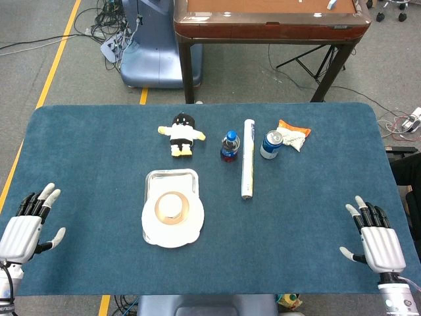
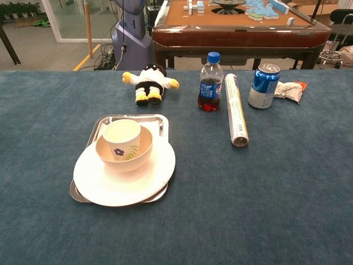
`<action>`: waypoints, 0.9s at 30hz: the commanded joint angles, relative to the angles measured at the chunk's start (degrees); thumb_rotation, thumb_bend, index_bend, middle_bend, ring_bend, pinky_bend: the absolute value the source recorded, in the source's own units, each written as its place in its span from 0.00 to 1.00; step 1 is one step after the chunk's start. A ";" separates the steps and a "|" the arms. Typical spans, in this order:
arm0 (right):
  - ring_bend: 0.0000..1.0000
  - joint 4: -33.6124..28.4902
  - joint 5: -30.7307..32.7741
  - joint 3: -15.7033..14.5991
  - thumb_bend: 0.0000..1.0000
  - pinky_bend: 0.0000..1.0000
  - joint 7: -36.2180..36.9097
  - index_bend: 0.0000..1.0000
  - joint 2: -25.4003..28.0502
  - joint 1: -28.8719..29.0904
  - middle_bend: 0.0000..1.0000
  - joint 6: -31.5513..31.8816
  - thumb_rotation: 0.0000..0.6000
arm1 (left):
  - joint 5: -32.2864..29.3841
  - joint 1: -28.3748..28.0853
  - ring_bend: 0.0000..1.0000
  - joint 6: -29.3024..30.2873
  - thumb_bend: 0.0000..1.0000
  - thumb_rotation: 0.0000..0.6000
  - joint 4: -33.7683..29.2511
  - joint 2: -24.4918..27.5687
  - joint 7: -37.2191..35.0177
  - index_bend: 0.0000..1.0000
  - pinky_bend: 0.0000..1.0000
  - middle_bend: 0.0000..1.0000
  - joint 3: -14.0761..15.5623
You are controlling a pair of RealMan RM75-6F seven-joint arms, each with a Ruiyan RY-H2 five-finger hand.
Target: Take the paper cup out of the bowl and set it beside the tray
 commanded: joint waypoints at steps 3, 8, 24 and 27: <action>0.00 0.22 0.37 0.04 0.20 0.00 -0.16 0.00 -0.13 0.25 0.00 -0.59 1.00 | 0.02 0.02 0.00 0.16 0.32 1.00 0.01 -0.19 0.31 0.01 0.00 0.00 0.03; 0.00 0.16 0.57 0.05 0.20 0.00 -0.20 0.00 -0.20 0.42 0.00 -0.97 1.00 | 0.05 0.36 0.00 0.58 0.32 1.00 -0.41 0.02 0.33 0.02 0.00 0.00 0.20; 0.00 -0.70 -0.06 0.36 0.20 0.00 2.57 0.00 1.48 0.64 0.00 -0.74 1.00 | 0.72 -0.56 0.00 -1.04 0.32 1.00 0.35 -1.93 4.88 0.04 0.00 0.00 0.98; 0.00 -0.93 -0.64 0.28 0.20 0.00 3.08 0.00 1.82 0.44 0.00 -0.17 1.00 | 0.54 -1.15 0.00 -2.55 0.32 1.00 0.67 -2.63 6.25 0.05 0.00 0.00 1.37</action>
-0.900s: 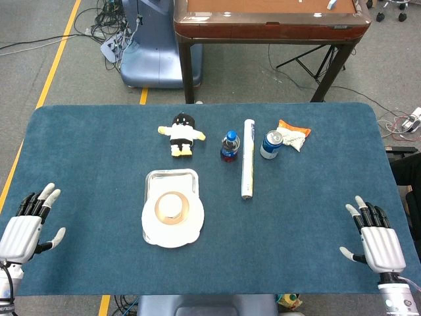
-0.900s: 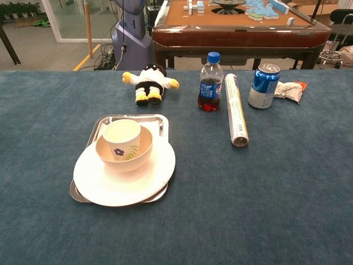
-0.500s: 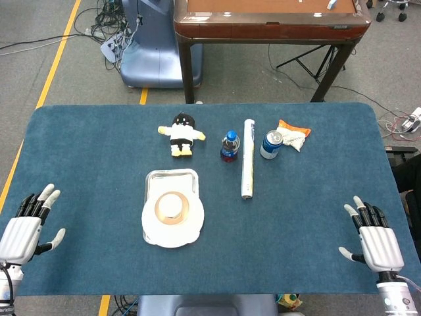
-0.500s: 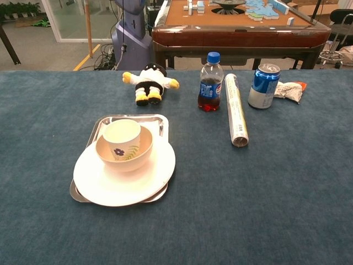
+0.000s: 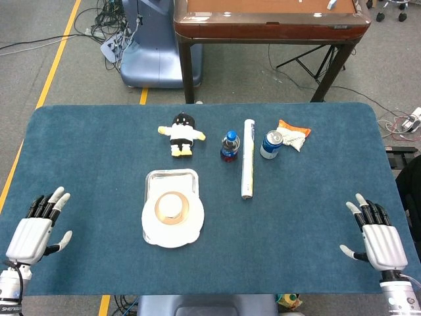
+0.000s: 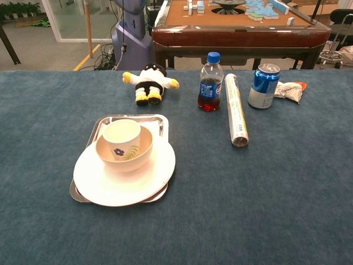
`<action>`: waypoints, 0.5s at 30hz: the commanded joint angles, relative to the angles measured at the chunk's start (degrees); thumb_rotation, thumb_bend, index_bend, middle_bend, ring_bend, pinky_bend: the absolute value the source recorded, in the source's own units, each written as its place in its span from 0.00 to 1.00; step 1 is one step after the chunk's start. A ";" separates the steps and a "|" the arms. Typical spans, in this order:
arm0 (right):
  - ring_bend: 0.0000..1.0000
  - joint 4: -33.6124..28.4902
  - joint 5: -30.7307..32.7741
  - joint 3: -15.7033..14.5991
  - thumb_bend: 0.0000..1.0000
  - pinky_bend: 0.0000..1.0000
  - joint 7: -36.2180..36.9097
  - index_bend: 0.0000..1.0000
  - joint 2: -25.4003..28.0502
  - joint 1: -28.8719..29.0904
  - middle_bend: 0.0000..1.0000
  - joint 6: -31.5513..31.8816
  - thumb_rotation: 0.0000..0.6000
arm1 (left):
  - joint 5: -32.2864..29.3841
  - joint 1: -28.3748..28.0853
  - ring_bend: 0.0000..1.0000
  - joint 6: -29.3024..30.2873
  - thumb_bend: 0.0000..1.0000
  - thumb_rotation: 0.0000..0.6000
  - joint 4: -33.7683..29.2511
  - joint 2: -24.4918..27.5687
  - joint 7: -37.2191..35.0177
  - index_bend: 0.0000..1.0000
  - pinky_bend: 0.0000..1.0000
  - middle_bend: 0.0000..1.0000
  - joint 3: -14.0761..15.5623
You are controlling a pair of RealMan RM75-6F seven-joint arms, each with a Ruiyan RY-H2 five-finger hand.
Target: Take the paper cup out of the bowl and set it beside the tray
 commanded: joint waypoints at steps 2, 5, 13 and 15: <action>0.00 -0.15 -0.56 -0.10 0.20 0.00 0.16 0.00 0.24 -0.26 0.00 0.67 1.00 | -0.04 -0.86 0.00 -1.97 0.32 1.00 0.56 -1.05 1.78 0.06 0.00 0.00 0.60; 0.00 -0.13 -0.62 -0.11 0.20 0.00 0.28 0.00 0.23 -0.29 0.00 0.71 1.00 | -0.19 -1.52 0.00 -3.16 0.32 1.00 0.34 -1.74 3.45 0.07 0.00 0.00 0.74; 0.00 0.38 0.90 0.13 0.20 0.00 0.30 0.00 0.01 0.58 0.00 -1.44 1.00 | 0.29 -3.69 0.00 -5.58 0.32 1.00 -3.81 -2.71 8.37 0.11 0.00 0.00 0.61; 0.00 0.45 1.18 0.18 0.20 0.00 0.64 0.00 0.11 0.66 0.00 -1.71 1.00 | 0.19 -4.44 0.00 -6.50 0.32 1.00 -4.60 -3.19 10.23 0.12 0.00 0.00 0.51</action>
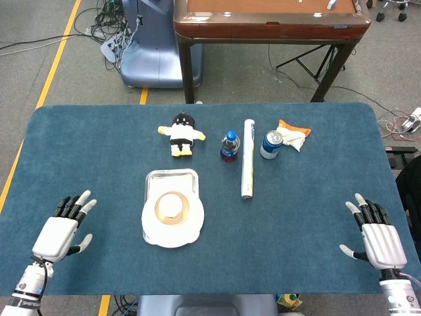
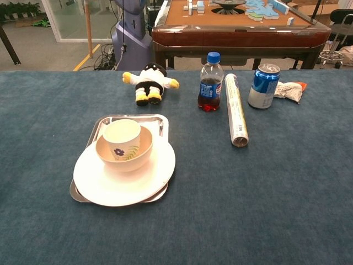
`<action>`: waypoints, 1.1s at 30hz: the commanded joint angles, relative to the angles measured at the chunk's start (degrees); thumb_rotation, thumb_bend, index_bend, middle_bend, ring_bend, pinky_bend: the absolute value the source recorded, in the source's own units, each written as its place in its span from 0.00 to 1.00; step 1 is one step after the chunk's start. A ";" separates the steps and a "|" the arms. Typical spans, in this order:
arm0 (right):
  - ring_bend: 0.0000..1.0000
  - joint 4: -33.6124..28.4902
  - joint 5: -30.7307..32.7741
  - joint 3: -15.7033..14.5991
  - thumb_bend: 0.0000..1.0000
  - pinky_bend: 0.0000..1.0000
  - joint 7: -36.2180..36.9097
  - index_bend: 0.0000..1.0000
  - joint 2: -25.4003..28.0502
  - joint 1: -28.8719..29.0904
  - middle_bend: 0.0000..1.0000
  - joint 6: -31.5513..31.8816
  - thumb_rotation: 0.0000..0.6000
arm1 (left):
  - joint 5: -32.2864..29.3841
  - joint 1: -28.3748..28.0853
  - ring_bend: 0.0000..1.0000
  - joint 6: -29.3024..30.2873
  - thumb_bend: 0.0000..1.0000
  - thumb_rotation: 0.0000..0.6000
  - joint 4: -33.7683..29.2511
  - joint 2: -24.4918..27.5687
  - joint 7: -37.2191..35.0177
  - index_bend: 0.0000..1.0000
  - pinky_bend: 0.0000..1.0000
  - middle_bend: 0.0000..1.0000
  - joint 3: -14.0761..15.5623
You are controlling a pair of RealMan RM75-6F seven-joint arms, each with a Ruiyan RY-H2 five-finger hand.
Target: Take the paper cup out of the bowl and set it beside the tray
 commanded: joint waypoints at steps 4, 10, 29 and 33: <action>0.00 0.16 0.49 0.17 0.20 0.00 1.01 0.00 0.34 0.23 0.00 -0.54 1.00 | -0.98 -2.70 0.00 -3.58 0.32 1.00 -2.68 -1.30 5.51 0.13 0.00 0.00 -0.44; 0.00 0.76 2.16 0.39 0.20 0.00 1.89 0.00 0.42 1.26 0.00 -3.15 1.00 | -4.58 -5.18 0.00 -6.61 0.32 1.00 -6.03 -1.40 10.78 0.15 0.00 0.00 -1.85; 0.00 1.30 3.94 0.69 0.20 0.00 5.05 0.00 1.32 2.53 0.00 -5.92 1.00 | -13.07 -13.01 0.00 -12.49 0.32 1.00 -11.28 -6.62 23.61 0.17 0.00 0.00 -3.68; 0.00 1.36 4.26 0.79 0.20 0.00 5.56 0.00 1.49 2.69 0.00 -6.20 1.00 | -14.69 -14.56 0.00 -12.77 0.32 1.00 -11.82 -7.13 25.01 0.18 0.00 0.00 -4.48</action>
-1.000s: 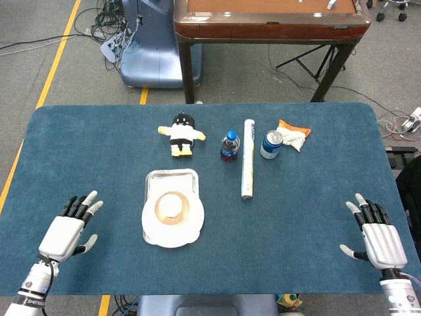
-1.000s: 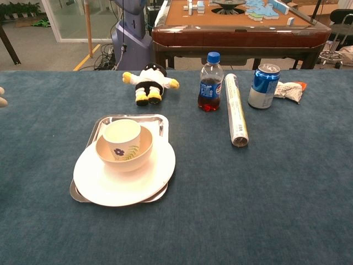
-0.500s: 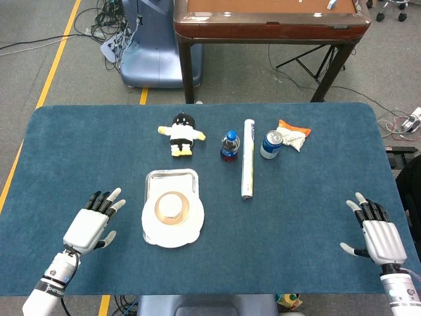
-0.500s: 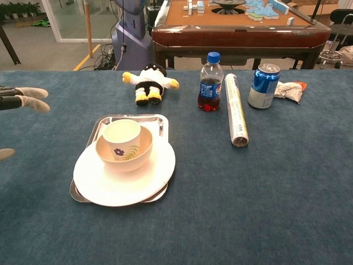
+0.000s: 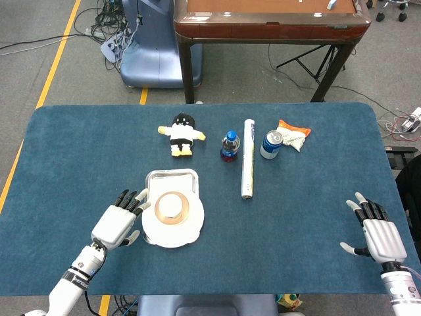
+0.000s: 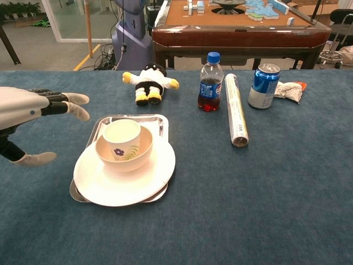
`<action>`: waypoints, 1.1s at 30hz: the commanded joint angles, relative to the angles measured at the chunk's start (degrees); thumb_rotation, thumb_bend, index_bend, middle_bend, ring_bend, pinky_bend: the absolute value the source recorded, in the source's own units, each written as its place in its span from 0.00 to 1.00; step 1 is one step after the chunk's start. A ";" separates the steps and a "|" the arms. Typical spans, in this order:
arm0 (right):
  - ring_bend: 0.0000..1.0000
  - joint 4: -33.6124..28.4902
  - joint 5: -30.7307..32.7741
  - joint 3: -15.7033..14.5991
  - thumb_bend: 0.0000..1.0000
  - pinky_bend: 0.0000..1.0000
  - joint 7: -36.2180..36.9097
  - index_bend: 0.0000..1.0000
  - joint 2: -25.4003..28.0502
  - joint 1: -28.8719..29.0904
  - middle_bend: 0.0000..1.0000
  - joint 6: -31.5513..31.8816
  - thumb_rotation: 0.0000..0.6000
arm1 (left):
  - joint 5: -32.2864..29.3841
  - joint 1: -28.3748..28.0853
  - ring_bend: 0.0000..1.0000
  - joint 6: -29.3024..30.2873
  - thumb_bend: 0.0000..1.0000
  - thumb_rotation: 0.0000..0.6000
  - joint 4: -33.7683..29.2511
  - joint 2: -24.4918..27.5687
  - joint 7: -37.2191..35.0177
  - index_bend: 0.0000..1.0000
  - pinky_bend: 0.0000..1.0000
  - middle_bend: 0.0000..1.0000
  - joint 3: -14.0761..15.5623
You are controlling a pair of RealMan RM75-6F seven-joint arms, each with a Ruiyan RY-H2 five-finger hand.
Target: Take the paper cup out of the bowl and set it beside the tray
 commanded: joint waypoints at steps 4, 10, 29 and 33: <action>0.00 0.28 0.55 0.04 0.20 0.00 0.54 0.00 0.15 0.39 0.00 -0.87 1.00 | -2.33 -2.29 0.00 -0.65 0.32 1.00 -0.76 -1.01 2.08 0.19 0.00 0.00 -0.77; 0.00 0.64 1.21 0.06 0.20 0.00 1.28 0.00 0.35 0.76 0.00 -1.81 1.00 | -4.07 -4.20 0.00 -0.91 0.32 1.00 -0.82 -2.61 3.89 0.20 0.00 0.00 -0.64; 0.00 1.16 1.97 0.02 0.20 0.00 2.72 0.00 0.73 1.28 0.00 -2.84 1.00 | -6.53 -8.52 0.00 -1.09 0.32 1.00 0.85 -6.77 5.47 0.22 0.00 0.00 0.47; 0.00 1.37 2.31 0.09 0.20 0.00 2.86 0.00 0.73 1.39 0.00 -3.06 1.00 | -7.27 -9.44 0.00 -1.30 0.32 1.00 1.23 -7.17 5.49 0.22 0.00 0.00 0.33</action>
